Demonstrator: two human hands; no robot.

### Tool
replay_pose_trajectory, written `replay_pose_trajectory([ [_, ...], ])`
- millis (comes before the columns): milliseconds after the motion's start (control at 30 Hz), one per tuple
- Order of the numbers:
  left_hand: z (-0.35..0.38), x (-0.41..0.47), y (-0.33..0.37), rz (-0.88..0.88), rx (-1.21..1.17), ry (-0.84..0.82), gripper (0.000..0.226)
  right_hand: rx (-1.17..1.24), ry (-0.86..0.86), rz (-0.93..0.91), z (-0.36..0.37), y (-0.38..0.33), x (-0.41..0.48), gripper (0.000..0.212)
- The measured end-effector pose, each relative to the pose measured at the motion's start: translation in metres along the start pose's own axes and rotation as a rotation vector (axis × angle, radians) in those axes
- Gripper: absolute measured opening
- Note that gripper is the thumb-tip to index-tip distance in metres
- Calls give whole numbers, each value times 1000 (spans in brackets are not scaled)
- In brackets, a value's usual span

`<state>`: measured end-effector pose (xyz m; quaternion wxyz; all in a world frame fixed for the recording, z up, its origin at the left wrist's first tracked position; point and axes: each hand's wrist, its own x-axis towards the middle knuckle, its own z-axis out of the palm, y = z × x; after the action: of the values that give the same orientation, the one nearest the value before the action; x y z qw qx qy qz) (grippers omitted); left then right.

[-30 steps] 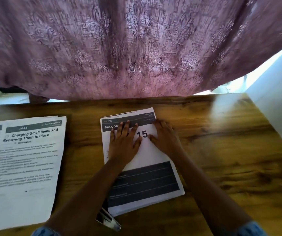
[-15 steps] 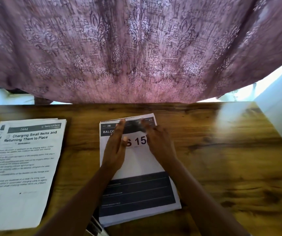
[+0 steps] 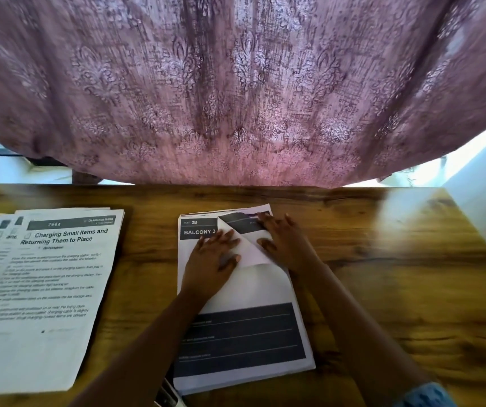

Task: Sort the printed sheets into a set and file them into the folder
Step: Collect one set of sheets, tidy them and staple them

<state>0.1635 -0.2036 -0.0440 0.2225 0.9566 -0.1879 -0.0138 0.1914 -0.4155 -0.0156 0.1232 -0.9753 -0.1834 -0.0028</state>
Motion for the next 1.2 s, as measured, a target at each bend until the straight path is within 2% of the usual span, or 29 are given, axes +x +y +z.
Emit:
replay_pose_trajectory([
  [67, 0, 0, -1, -28, -67, 38, 74, 237, 161, 117, 0, -12, -6, 52],
  [133, 1, 0, -1, -54, -124, 77, 65, 472, 347, 376, -2, -25, -9, 48],
  [200, -1, -2, 4, -76, -185, 112, 57, 650, 325, 552, -4, -33, -10, 55],
  [233, -3, -4, 6, -93, -236, 125, 55, 689, 265, 557, -6, -36, -11, 58],
  [267, -4, -6, 9, -114, -326, 143, 55, 658, 215, 490, -8, -40, -14, 57],
  [367, -8, -12, 14, -60, -682, 258, 68, 264, 91, 19, -11, -45, -25, 49],
  [400, -8, -12, 14, -24, -707, 293, 68, 129, -7, -112, -6, -43, -28, 55],
  [467, -7, -9, 10, 2, -607, 273, 60, 17, -166, -230, 4, -39, -34, 70],
  [533, -3, -4, 4, -19, -335, 186, 53, 209, -194, -182, 4, -36, -36, 64],
  [600, 2, -2, 1, -18, -118, 112, 55, 448, -61, -73, -1, -32, -29, 47],
  [633, 2, -2, 0, -20, -72, 80, 57, 438, 38, -23, -2, -28, -23, 41],
  [700, 0, -1, 1, -41, -43, 34, 60, 196, 81, 44, -3, -16, -10, 48],
  [800, -3, 0, 2, -51, -8, 20, 61, 50, -59, 80, 4, -7, -1, 62],
  [900, -1, 0, 1, -49, -15, 27, 61, 147, 58, 85, 4, -11, -7, 55],
  [967, 1, 0, 0, -45, -27, 44, 62, 307, 233, 277, 1, -24, -12, 56],
  [1033, 2, 0, 1, -58, -22, 56, 62, 458, 326, 481, 0, -34, -15, 66],
  [1067, 0, -2, 4, -76, -89, 74, 63, 524, 331, 474, 1, -37, -17, 72],
  [1133, -6, -6, 13, -144, -393, 158, 63, 516, 249, 224, -1, -42, -24, 74],
  [1200, -12, -11, 19, -122, -687, 250, 60, 282, 14, -55, -3, -45, -30, 62],
])
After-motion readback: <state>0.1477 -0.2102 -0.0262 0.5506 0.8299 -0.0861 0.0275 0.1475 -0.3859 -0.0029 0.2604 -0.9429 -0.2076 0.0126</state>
